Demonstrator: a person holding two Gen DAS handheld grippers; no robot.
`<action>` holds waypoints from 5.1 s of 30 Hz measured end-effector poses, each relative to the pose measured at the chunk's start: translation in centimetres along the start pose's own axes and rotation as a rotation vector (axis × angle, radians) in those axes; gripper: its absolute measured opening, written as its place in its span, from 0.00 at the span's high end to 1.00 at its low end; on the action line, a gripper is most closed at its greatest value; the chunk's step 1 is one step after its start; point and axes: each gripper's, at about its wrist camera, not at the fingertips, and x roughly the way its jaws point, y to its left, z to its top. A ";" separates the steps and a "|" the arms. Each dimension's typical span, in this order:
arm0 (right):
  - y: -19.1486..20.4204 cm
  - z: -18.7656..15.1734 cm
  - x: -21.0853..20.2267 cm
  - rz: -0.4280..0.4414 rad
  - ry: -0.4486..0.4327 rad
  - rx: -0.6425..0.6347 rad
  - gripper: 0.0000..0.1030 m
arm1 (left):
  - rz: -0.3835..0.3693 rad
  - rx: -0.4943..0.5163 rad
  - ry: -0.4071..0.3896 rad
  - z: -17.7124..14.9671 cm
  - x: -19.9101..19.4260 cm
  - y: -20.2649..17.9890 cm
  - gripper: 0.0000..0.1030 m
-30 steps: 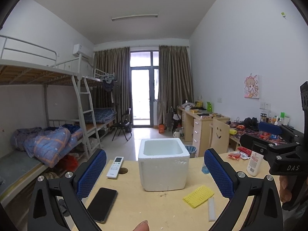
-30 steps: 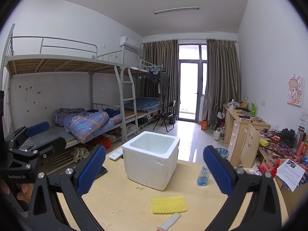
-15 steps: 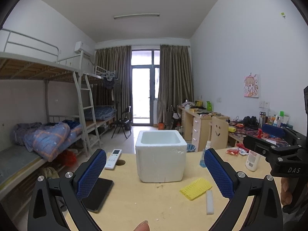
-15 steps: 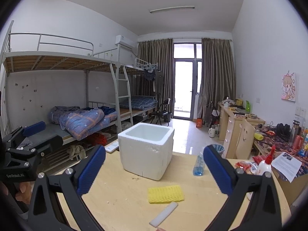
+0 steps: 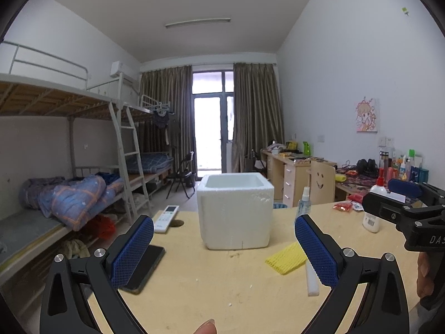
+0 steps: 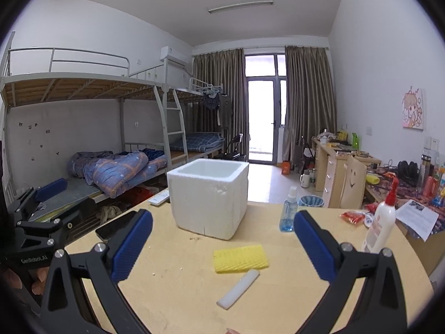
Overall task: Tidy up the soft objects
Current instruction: 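Move both empty grippers back toward the yellow mesh sleeve on the table, then lower the left gripper onto the yellow mesh sleeve and close it, then lower the right gripper onto the white plastic strip and close it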
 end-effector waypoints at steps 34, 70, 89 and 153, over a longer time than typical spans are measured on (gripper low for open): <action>-1.1 -4.4 0.7 -0.018 0.105 0.034 0.01 | -0.116 -0.034 0.173 -3.5 2.9 -1.8 0.01; -2.3 -7.1 4.6 -0.160 0.283 0.168 0.01 | -0.528 0.155 0.452 -4.8 16.6 -6.0 0.01; -2.8 -7.9 6.0 -0.254 0.349 0.202 0.01 | -0.621 0.260 0.650 -8.8 23.8 -9.2 0.41; 0.9 -10.0 13.1 -0.255 0.686 0.155 0.67 | -0.581 0.181 0.682 -9.0 23.9 -6.3 0.82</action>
